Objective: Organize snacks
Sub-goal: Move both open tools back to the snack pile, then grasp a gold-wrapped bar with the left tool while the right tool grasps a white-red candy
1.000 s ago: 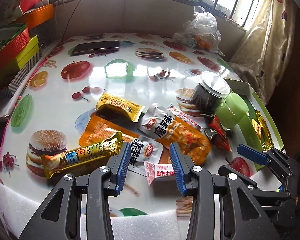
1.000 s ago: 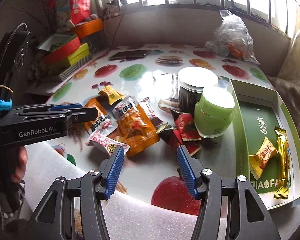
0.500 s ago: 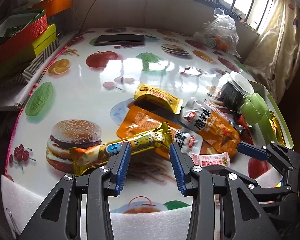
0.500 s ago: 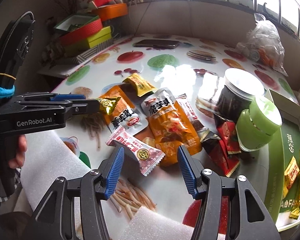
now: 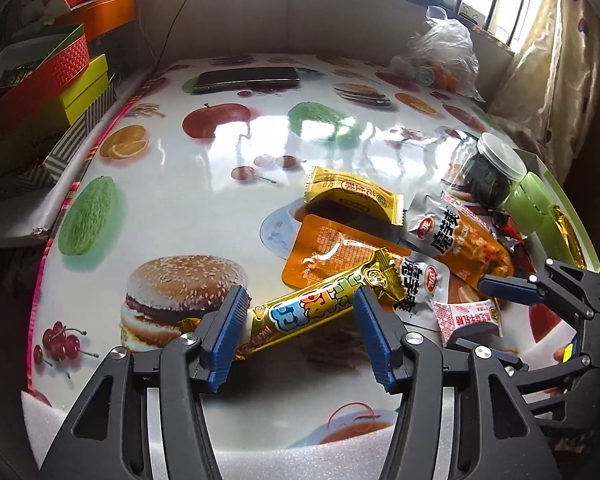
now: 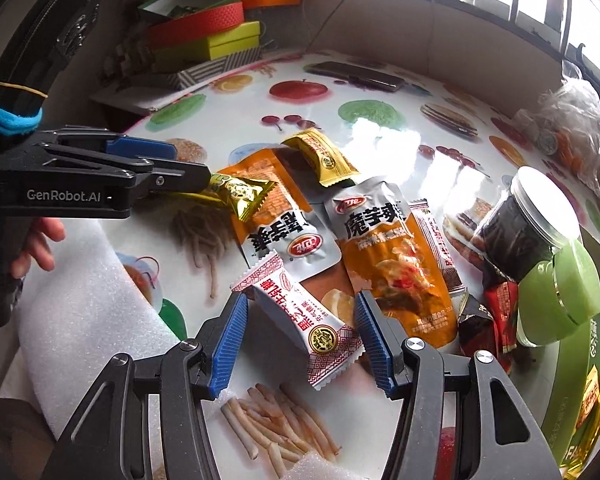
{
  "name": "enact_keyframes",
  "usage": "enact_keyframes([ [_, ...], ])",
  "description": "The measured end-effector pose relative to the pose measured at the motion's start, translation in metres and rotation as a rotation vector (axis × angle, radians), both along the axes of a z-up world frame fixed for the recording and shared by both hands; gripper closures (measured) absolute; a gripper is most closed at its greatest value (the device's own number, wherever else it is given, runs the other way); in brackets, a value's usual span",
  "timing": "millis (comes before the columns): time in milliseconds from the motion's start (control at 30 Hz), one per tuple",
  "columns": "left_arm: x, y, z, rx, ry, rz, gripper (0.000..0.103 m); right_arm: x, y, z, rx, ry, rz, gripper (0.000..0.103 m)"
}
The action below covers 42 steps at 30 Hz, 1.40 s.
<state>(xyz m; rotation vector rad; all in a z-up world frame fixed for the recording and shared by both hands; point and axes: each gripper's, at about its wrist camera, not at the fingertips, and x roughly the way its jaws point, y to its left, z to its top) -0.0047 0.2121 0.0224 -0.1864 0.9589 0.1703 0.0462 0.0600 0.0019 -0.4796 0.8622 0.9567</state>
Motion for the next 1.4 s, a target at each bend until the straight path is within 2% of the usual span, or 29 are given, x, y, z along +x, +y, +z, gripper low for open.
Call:
enact_keyframes([
  [167,0.006,-0.003,-0.005,0.042,0.028,-0.078,0.047,0.000,0.005,-0.003,-0.021,-0.005,0.006,0.048],
  [333,0.009,-0.008,-0.010,0.044,0.045,-0.146,0.047,0.002,0.004,-0.004,-0.014,0.013,-0.007,0.047],
  [467,0.014,-0.012,-0.016,0.060,0.073,-0.166,0.047,0.003,0.002,-0.004,-0.011,0.023,-0.028,0.047],
  [533,0.016,-0.013,-0.018,0.052,0.079,-0.170,0.047,0.003,0.000,-0.003,-0.005,0.028,-0.038,0.050],
  [733,0.015,-0.014,-0.016,0.015,0.057,-0.144,0.047,0.004,-0.007,-0.002,0.016,0.045,-0.065,0.071],
  [767,0.015,-0.014,-0.015,0.012,0.056,-0.132,0.048,0.004,-0.008,-0.002,0.019,0.048,-0.069,0.074],
  [833,0.015,-0.013,-0.014,-0.001,0.048,-0.122,0.059,0.005,-0.010,-0.002,0.029,0.056,-0.077,0.078],
  [867,0.015,-0.014,-0.014,-0.006,0.046,-0.120,0.060,0.005,-0.011,-0.002,0.034,0.059,-0.084,0.080],
  [967,0.014,-0.017,-0.014,0.005,0.048,-0.125,0.068,0.006,-0.014,-0.002,0.045,0.068,-0.097,0.082],
  [1033,0.013,-0.018,-0.013,0.001,0.046,-0.130,0.076,0.007,-0.016,-0.002,0.050,0.072,-0.105,0.082],
  [1400,0.008,-0.021,-0.007,-0.012,0.026,-0.097,0.079,0.005,-0.023,0.002,0.079,0.074,-0.132,0.084],
])
